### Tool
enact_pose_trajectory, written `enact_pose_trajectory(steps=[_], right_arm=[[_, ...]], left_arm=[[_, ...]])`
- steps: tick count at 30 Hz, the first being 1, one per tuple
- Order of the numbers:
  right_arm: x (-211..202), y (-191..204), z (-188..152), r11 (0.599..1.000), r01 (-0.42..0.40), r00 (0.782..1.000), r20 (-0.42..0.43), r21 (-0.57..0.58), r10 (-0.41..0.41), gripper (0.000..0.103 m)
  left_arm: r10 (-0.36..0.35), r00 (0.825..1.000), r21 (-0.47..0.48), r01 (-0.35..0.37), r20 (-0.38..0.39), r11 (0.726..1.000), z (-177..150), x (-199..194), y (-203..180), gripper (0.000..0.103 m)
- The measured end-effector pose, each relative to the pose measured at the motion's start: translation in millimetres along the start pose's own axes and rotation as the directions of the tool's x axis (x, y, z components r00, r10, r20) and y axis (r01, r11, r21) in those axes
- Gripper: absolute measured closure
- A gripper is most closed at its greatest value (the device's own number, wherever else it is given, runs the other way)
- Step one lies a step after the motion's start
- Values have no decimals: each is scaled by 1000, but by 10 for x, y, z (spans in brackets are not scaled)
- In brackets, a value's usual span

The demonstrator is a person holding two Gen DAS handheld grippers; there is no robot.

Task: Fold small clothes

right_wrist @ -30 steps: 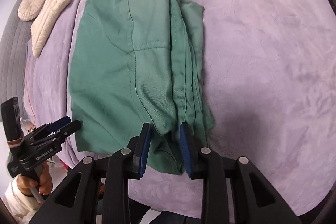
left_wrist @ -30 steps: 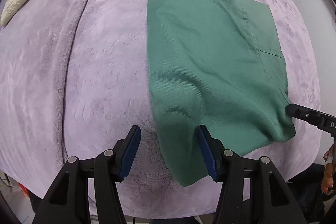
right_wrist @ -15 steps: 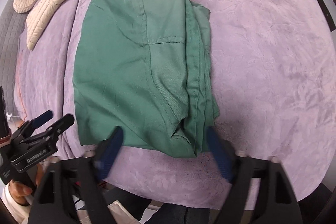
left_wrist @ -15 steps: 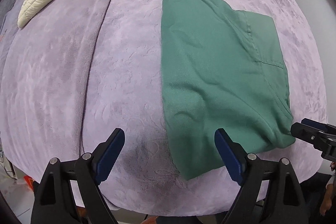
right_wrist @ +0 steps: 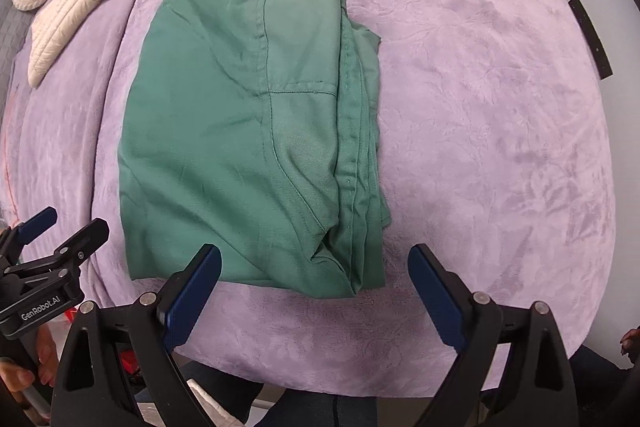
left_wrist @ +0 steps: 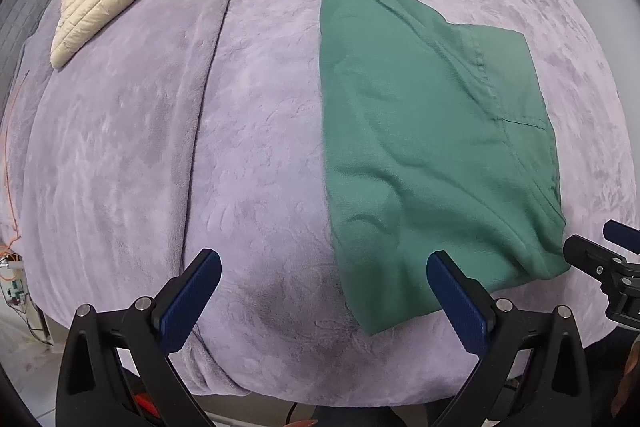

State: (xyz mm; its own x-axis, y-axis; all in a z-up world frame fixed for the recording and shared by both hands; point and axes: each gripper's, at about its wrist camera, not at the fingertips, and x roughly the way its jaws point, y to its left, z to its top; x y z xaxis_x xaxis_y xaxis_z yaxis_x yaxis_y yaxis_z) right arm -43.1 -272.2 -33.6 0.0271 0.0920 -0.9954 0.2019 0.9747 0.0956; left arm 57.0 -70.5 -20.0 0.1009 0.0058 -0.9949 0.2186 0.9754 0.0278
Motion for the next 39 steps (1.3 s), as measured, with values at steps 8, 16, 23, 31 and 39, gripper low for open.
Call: enact_pose_trajectory(steps=[8, 16, 23, 31, 39], right_arm=[[-51, -60, -5, 999, 16, 999, 28, 28, -17, 7], [-93, -82, -14, 999, 29, 998, 55, 28, -30, 7], [-111, -76, -25, 999, 35, 997, 62, 27, -37, 7], [-113, -80, -36, 999, 39, 997, 69, 26, -41, 7], [-118, -86, -38, 999, 41, 997, 71, 28, -43, 7]], left_arm=[[1, 1000, 8, -1, -11, 1000, 20, -10, -48, 0], [6, 1000, 19, -5, -17, 1000, -7, -7, -69, 0], [1, 1000, 1, -1, -24, 1000, -27, -7, -51, 0], [14, 1000, 2, -14, -22, 1000, -44, -17, -48, 0], [22, 1000, 1, -22, -19, 1000, -49, -24, -71, 0]])
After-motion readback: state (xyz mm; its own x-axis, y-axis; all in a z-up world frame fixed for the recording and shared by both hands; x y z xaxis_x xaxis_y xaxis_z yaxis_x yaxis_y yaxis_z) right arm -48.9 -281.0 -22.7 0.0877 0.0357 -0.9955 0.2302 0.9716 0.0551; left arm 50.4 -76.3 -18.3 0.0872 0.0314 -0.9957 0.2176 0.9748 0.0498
